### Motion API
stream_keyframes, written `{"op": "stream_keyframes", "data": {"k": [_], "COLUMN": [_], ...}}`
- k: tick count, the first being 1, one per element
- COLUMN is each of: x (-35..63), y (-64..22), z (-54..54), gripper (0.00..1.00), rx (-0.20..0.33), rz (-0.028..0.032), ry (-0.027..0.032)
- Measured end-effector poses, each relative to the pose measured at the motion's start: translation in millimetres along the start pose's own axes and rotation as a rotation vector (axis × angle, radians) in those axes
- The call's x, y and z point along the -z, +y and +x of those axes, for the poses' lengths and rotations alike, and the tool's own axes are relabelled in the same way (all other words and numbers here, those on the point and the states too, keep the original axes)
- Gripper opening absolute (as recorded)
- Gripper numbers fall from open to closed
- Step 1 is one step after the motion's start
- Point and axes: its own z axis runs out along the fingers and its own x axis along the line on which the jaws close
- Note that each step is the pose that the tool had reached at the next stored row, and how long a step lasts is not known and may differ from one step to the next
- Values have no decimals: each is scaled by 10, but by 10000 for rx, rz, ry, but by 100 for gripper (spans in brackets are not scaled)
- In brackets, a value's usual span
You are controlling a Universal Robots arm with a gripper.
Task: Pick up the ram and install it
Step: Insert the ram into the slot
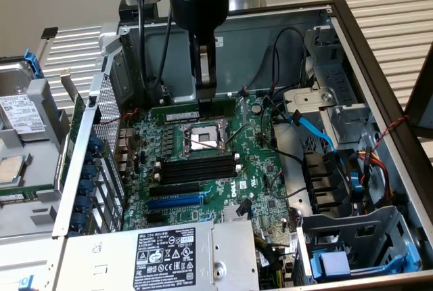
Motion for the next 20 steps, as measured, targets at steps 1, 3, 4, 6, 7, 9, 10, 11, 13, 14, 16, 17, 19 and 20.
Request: {"op": "stream_keyframes", "data": {"k": [1, 3, 4, 6, 7, 9, 10, 11, 13, 14, 16, 17, 19, 20], "x": [-4, -13, -20, -38, -48, -66, -75, -82, -85, -87, -111, -130, -167, -185], "y": [1, 2, 2, 2, 3, 2, 2, 2, 3, 2, 13, 17, 19, 19], "z": [9, 30, 36, 43, 45, 48, 49, 50, 53, 56, 56, 56, 57, 59], "gripper": [13, 13, 13, 13, 13, 13, 13, 13, 13, 13, 13, 13, 13, 13], "rx": [1, 16, 30, 63, 88, 136, 158, 176, 177, 177, 178, 177, 179, 178], "rz": [3, 4, 5, 5, 4, 4, 6, 8, 9, 10, 37, 44, 46, 46], "ry": [0, 1, 0, 1, 2, 5, 5, 5, 6, 6, 10, 10, 9, 10]}}
